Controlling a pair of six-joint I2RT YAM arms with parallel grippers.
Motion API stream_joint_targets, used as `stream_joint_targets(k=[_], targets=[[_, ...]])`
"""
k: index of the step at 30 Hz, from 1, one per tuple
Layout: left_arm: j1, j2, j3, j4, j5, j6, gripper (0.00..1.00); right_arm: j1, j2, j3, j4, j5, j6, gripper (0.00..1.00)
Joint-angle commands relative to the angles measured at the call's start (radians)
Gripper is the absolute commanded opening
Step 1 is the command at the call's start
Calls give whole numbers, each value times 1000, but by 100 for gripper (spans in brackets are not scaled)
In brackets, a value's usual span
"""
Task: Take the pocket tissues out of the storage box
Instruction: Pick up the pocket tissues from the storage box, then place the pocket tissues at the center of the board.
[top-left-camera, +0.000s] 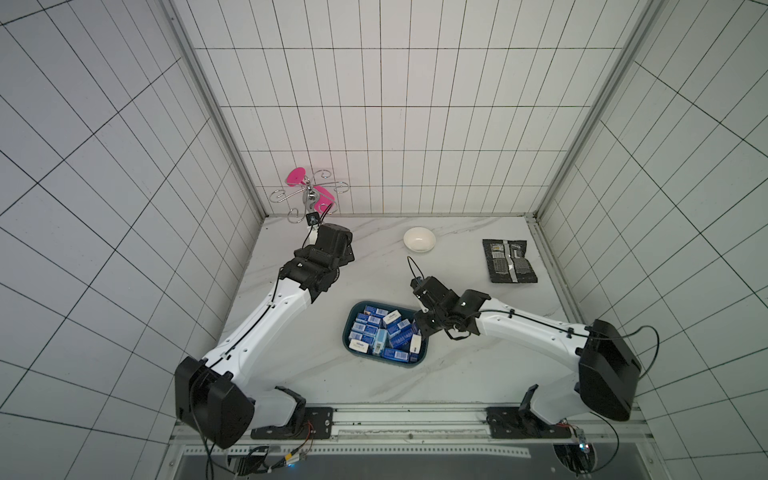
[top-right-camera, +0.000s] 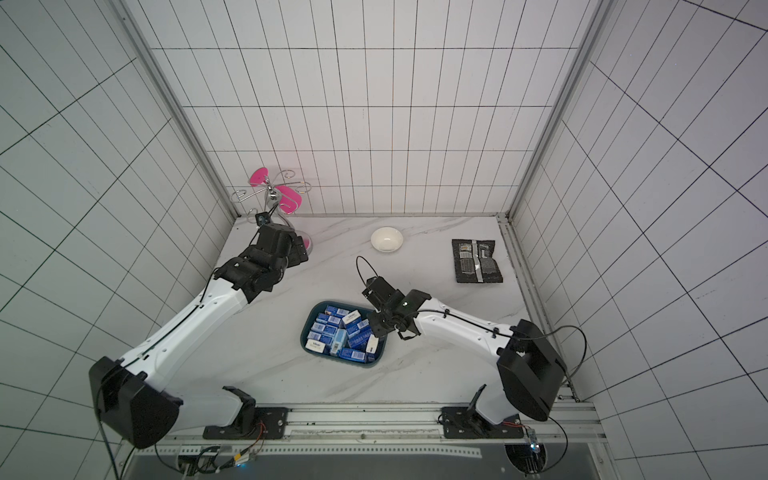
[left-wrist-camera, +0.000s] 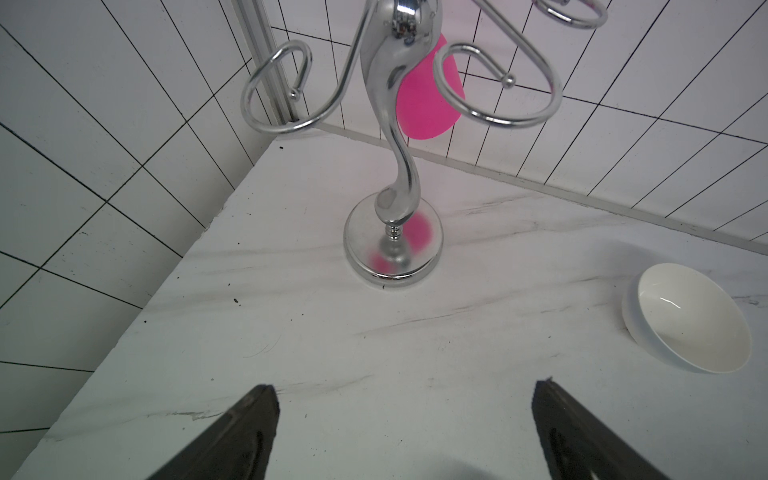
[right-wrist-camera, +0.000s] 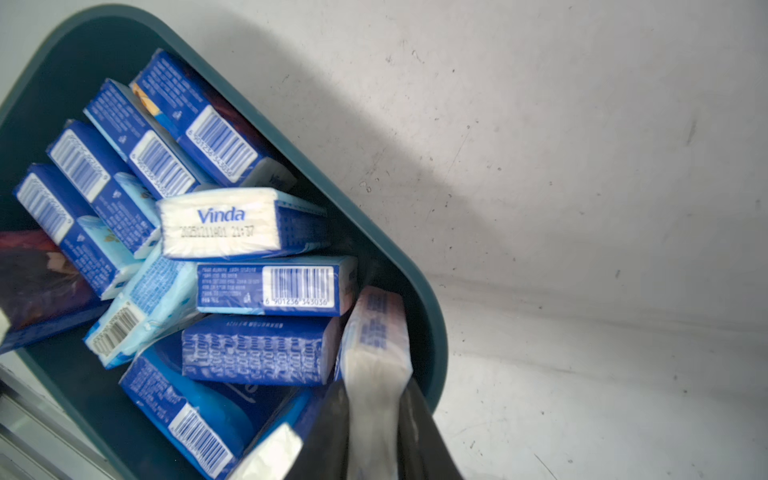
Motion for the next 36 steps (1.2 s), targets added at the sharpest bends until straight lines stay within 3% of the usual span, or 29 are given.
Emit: stream_joint_targets(k=[1, 6, 11, 18, 29, 36], targets=[[-3, -5, -2, 12, -17, 5, 99, 5, -50, 69, -39, 38, -17, 21], [-3, -5, -11, 17, -29, 4, 99, -20, -70, 108, -42, 63, -37, 19], [-3, -16, -15, 19, -35, 8, 99, -114, -111, 106, 3, 57, -60, 18], [-3, -18, -18, 33, -36, 5, 99, -221, -146, -19, 314, 15, -2, 18], [-13, -15, -19, 40, -21, 7, 98, -223, 27, -210, 820, 334, 276, 17], [-15, -23, -23, 46, -36, 20, 99, -177, 120, -205, 815, 430, 381, 17]])
